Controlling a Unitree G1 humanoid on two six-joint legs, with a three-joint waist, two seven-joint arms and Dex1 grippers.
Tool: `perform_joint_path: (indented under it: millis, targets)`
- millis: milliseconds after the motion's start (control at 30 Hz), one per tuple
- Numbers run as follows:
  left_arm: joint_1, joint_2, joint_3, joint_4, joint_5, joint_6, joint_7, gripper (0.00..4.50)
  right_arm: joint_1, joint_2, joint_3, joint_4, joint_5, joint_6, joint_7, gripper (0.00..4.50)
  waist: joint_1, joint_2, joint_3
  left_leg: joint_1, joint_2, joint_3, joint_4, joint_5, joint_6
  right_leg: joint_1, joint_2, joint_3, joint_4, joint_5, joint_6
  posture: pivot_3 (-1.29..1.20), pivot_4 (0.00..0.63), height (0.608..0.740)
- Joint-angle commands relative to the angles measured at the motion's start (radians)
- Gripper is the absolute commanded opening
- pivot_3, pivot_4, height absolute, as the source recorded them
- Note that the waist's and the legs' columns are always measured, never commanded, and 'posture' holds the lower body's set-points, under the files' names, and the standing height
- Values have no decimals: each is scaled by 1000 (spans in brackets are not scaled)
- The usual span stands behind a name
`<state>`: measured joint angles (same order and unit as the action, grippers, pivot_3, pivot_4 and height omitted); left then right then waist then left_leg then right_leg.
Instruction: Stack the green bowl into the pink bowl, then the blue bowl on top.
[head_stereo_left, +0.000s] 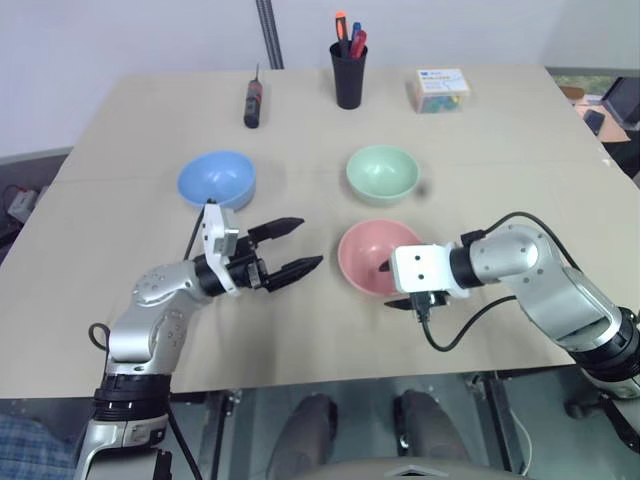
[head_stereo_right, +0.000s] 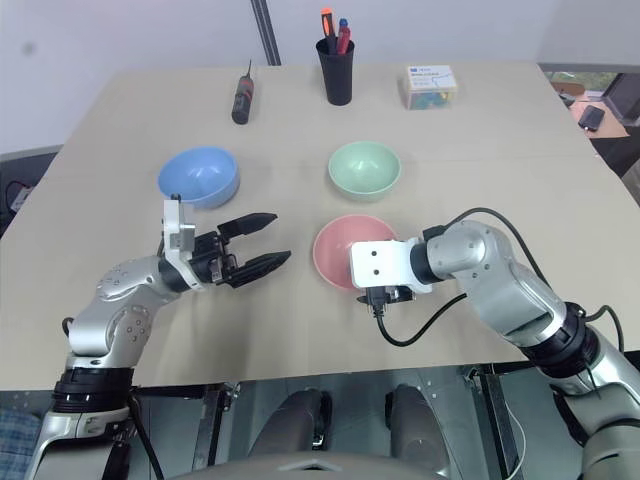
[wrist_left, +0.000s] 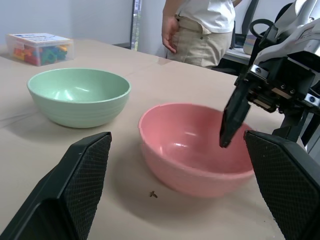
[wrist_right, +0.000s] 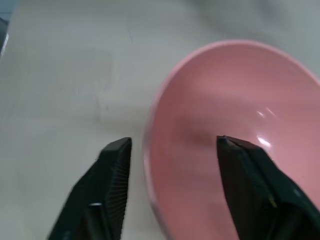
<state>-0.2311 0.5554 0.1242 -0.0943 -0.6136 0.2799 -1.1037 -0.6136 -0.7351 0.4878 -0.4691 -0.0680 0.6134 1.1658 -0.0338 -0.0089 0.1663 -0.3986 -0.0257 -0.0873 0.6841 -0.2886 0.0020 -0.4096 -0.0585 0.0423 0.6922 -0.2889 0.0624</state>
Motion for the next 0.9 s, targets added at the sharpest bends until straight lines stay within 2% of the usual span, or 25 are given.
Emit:
perform_joint_path:
  millis: [33, 67, 167, 300, 367, 567, 900]
  targets:
    - [-2, 3, 10, -33, -11, 2, 6, 4500, -20, -13, -96, -25, 56, 37, 1, 4220, 0, 0, 0, 0, 0, 0, 0, 0, 0, 0, 0, 0, 0, 0, 0, 0, 150, 740]
    - [0, 5, 12, -35, -12, 3, 6, 4500, -21, -16, -127, -26, 87, 64, 7, 4444, 0, 0, 0, 0, 0, 0, 0, 0, 0, 0, 0, 0, 0, 0, 0, 0, 150, 740]
    - [2, 14, 24, -34, -12, 3, 9, 4500, -25, -20, -251, -4, 207, 136, 26, 4444, 0, 0, 0, 0, 0, 0, 0, 0, 0, 0, 0, 0, 0, 0, 0, 0, 150, 740]
    - [-2, 22, 49, -26, -22, 4, 19, 4500, -57, -16, -388, 119, 290, 120, -5, 4444, 0, 0, 0, 0, 0, 0, 0, -1, 2, 0, 0, 0, 0, 0, 0, 0, 150, 740]
    - [-2, 17, 67, -30, -39, 9, 27, 4500, -94, -7, -411, 212, 284, 67, -35, 4444, -3, 0, 0, 0, 0, 0, 0, -1, 2, 0, 0, 0, 0, 0, 0, 0, 150, 740]
    - [-11, -37, 128, -19, -86, 1, 92, 4500, -239, 41, -318, 485, 192, -130, -66, 4444, -7, 0, 0, 1, 0, 1, -1, 0, 0, 0, 0, 1, 0, 0, 0, 0, 150, 740]
    - [32, -50, 193, -58, -85, -57, 144, 4500, -486, 276, -172, 1003, 53, -429, -80, 4444, -10, 0, 0, 0, 1, 3, -1, 0, 0, -2, 1, 3, 0, 0, 0, 0, 150, 740]
